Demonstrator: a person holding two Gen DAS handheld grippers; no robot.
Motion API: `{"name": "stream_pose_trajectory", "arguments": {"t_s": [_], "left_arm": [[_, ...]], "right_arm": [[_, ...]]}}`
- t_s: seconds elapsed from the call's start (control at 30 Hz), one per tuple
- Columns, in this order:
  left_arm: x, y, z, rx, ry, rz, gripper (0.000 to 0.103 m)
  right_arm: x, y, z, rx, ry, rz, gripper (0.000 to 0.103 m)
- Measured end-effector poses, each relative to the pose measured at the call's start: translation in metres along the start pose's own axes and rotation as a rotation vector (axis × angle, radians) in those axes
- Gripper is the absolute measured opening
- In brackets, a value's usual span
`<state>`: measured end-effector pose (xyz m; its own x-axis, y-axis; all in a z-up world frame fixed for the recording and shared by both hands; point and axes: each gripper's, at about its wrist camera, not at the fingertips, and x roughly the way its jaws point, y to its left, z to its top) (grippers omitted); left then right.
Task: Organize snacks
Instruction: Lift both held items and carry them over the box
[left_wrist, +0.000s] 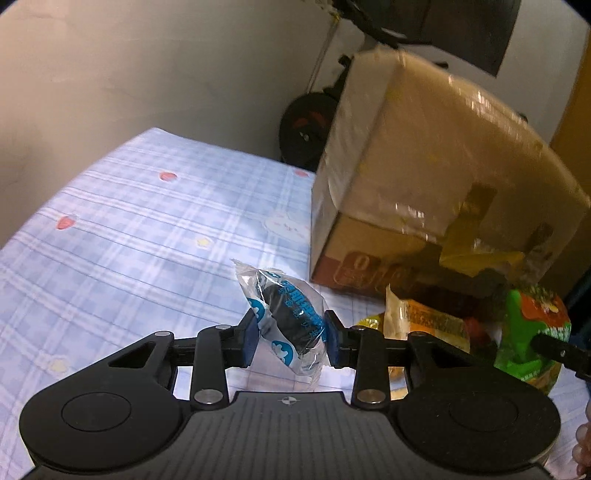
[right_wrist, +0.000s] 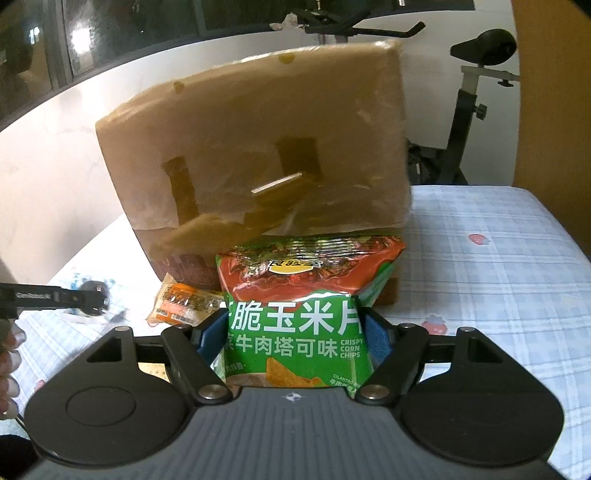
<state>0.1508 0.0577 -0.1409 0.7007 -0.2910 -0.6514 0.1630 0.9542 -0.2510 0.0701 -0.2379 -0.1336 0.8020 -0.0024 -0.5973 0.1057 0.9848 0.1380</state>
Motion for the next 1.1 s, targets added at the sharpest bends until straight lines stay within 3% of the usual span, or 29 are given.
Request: {"name": "stream_pose_trajectory", "arguments": {"t_s": [0.33, 0.6, 0.9, 1.1], "left_arm": [[-0.040, -0.012, 0.018, 0.023, -0.103, -0.039, 0.038], [-0.074, -0.033, 0.048, 0.078, -0.237, -0.078, 0.038], [-0.102, -0.072, 0.106, 0.191, -0.386, -0.140, 0.038], [-0.080, -0.116, 0.147, 0.266, -0.418, -0.192, 0.038]], "right_arm": [[-0.044, -0.021, 0.008, 0.066, -0.079, -0.042, 0.076], [-0.091, -0.031, 0.028, 0.098, -0.228, -0.080, 0.076], [-0.120, -0.019, 0.092, 0.012, -0.423, -0.037, 0.076], [-0.102, 0.002, 0.152, -0.126, -0.503, 0.008, 0.076]]}}
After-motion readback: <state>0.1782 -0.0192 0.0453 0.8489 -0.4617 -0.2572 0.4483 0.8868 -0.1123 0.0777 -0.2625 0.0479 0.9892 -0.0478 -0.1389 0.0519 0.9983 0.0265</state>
